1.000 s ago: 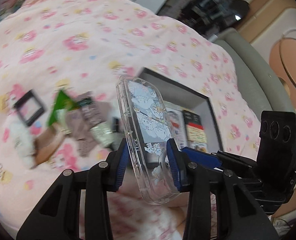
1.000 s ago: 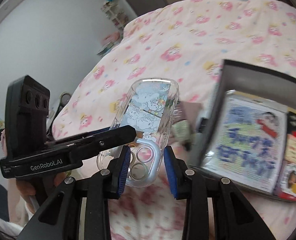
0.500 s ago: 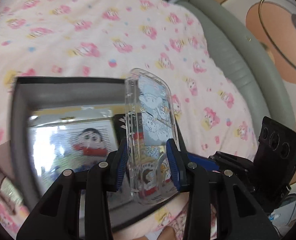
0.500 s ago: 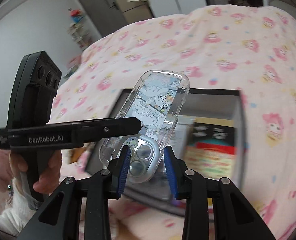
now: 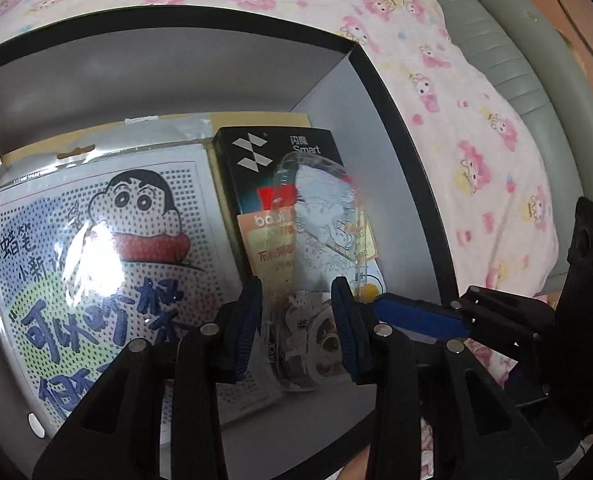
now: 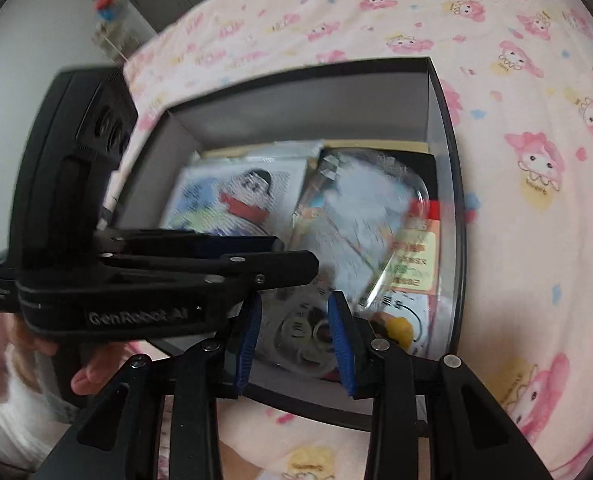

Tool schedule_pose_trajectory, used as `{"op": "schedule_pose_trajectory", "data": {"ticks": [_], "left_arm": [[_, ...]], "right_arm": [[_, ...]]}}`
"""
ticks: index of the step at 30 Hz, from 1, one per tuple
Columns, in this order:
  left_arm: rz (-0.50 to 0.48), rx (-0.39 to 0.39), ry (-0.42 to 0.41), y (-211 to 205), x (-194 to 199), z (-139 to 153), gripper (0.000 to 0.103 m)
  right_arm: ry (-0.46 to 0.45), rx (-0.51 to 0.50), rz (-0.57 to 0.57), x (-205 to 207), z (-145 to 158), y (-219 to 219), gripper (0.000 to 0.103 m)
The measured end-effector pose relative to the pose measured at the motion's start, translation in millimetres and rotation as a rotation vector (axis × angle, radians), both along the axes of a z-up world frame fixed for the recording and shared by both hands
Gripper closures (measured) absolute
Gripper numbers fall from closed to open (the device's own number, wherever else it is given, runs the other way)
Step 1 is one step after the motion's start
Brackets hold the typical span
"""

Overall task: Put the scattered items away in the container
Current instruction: 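Carry the clear phone case with the left gripper over the black box, then lower the phone case onto the sticker card and open the left gripper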

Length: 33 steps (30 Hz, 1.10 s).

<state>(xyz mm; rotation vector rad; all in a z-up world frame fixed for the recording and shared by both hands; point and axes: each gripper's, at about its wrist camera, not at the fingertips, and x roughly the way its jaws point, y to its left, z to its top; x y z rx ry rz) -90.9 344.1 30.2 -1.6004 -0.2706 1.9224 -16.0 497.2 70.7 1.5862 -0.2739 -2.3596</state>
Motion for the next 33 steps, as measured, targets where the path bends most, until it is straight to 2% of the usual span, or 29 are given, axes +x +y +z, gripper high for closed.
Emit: {"op": "schedule_pose_trajectory", "data": {"ticks": [4, 6, 8, 11, 14, 18, 21, 23, 27, 31, 33], "left_arm": [[0.061, -0.003, 0.046, -15.7, -2.0, 9.7, 0.068], [0.091, -0.015, 0.045, -20.7, -3.5, 9.1, 0.071], [0.097, -0.055, 0.025, -20.8, -2.1, 4.6, 0.074], [0.068, -0.116, 0.050, -12.5, 5.1, 4.6, 0.078], [0.024, -0.088, 0.019, -1.4, 10.1, -0.8, 0.080], [-0.046, -0.023, -0.047, 12.1, 15.4, -9.6, 0.082], [-0.074, 0.022, -0.078, 17.8, 17.9, -9.9, 0.083], [-0.049, 0.051, -0.088, 12.4, 16.1, -7.6, 0.083], [0.024, -0.012, -0.034, -1.8, 12.6, -0.9, 0.083], [0.060, -0.013, -0.039, -8.1, 7.7, -2.2, 0.083], [0.061, -0.024, -0.037, -7.4, 7.9, -3.4, 0.083]], "right_arm": [[0.045, -0.028, -0.022, 0.5, 15.2, 8.7, 0.072], [0.057, -0.010, -0.040, -8.3, 21.6, 9.2, 0.072], [0.060, 0.018, -0.022, -21.1, 21.7, 0.6, 0.072], [0.057, 0.079, -0.043, -25.8, 10.6, -8.7, 0.072], [0.030, 0.047, -0.092, -19.9, 0.3, -0.6, 0.072], [0.090, 0.098, -0.113, -7.1, 9.4, 3.4, 0.072], [0.089, 0.076, -0.126, -8.4, 5.8, 8.5, 0.072], [0.070, 0.076, -0.113, -9.8, 1.1, 7.5, 0.072], [0.064, 0.098, -0.068, -7.0, -1.0, -1.4, 0.072], [0.063, 0.120, 0.019, -9.1, -4.8, -20.4, 0.072], [0.028, 0.121, 0.054, -12.6, -13.5, -29.0, 0.072]]}}
